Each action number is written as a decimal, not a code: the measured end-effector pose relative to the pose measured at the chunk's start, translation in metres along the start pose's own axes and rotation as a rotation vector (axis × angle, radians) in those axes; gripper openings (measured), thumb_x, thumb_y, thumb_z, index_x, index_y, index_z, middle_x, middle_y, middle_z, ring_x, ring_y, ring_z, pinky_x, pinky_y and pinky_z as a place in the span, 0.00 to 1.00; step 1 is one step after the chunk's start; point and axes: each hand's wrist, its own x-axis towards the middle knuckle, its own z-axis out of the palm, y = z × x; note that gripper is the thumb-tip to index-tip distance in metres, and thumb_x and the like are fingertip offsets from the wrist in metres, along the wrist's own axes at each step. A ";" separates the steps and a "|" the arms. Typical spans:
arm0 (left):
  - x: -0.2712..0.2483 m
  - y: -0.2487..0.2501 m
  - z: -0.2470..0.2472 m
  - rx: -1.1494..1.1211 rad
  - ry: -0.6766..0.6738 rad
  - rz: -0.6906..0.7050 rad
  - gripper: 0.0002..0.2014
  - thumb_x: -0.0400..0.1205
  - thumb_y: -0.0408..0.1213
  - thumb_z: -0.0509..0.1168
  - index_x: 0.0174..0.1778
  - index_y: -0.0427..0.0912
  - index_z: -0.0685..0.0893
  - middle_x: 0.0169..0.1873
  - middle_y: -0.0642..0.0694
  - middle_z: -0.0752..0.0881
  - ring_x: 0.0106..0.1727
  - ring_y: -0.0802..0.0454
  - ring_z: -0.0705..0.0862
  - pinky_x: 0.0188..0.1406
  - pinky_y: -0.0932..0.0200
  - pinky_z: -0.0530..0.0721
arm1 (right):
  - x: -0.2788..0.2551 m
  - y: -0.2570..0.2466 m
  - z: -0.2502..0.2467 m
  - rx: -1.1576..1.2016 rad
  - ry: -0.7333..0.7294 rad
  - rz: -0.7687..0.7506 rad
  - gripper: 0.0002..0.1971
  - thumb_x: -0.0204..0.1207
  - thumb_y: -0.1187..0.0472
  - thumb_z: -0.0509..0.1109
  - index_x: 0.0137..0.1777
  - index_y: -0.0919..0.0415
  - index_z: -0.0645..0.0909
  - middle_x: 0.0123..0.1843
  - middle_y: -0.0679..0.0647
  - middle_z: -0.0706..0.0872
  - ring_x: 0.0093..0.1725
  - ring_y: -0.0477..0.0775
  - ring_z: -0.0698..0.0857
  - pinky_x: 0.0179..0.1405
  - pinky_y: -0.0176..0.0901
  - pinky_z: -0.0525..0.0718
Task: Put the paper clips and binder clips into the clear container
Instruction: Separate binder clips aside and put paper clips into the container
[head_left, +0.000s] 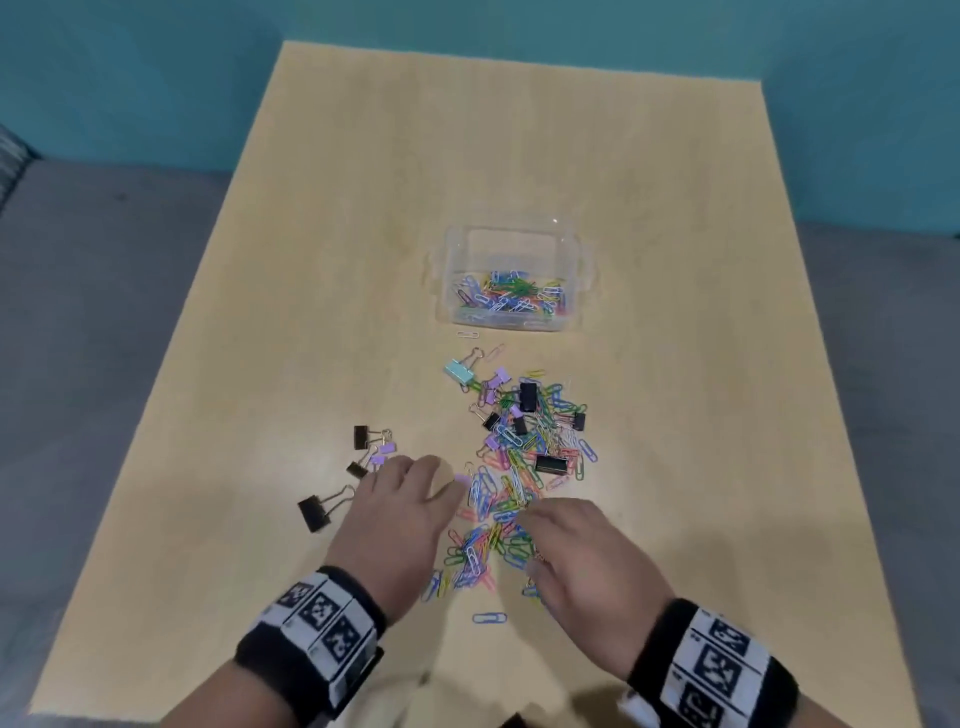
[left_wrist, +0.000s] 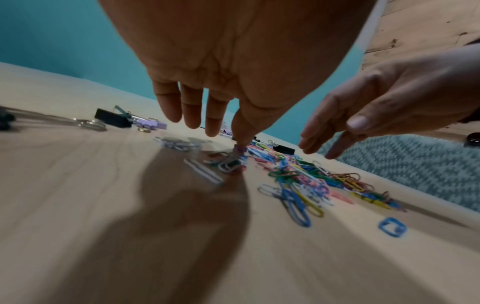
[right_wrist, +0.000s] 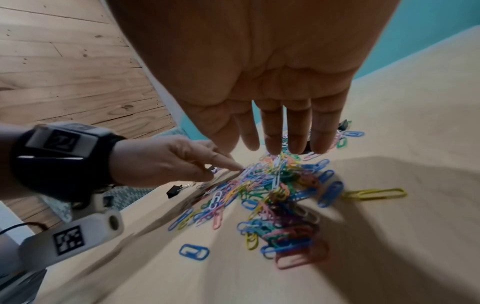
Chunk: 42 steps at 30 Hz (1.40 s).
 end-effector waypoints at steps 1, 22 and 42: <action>0.003 -0.002 -0.003 0.020 0.007 -0.018 0.32 0.63 0.35 0.74 0.65 0.51 0.80 0.61 0.42 0.80 0.57 0.37 0.77 0.49 0.43 0.80 | -0.002 -0.002 0.003 -0.013 0.005 -0.004 0.17 0.75 0.54 0.60 0.62 0.54 0.78 0.62 0.49 0.80 0.61 0.57 0.78 0.60 0.49 0.80; 0.006 0.025 0.013 -0.226 0.102 0.024 0.28 0.76 0.33 0.66 0.74 0.38 0.70 0.75 0.34 0.70 0.75 0.34 0.69 0.74 0.46 0.69 | 0.012 -0.013 0.030 -0.231 0.043 0.137 0.31 0.69 0.54 0.70 0.71 0.64 0.72 0.73 0.64 0.74 0.73 0.69 0.72 0.67 0.60 0.77; 0.077 0.033 -0.011 -0.228 -0.014 -0.213 0.10 0.80 0.37 0.61 0.56 0.42 0.77 0.49 0.41 0.77 0.49 0.42 0.76 0.41 0.52 0.72 | 0.075 0.006 -0.012 -0.079 0.118 0.435 0.14 0.76 0.53 0.63 0.58 0.56 0.69 0.57 0.59 0.77 0.53 0.63 0.79 0.40 0.48 0.73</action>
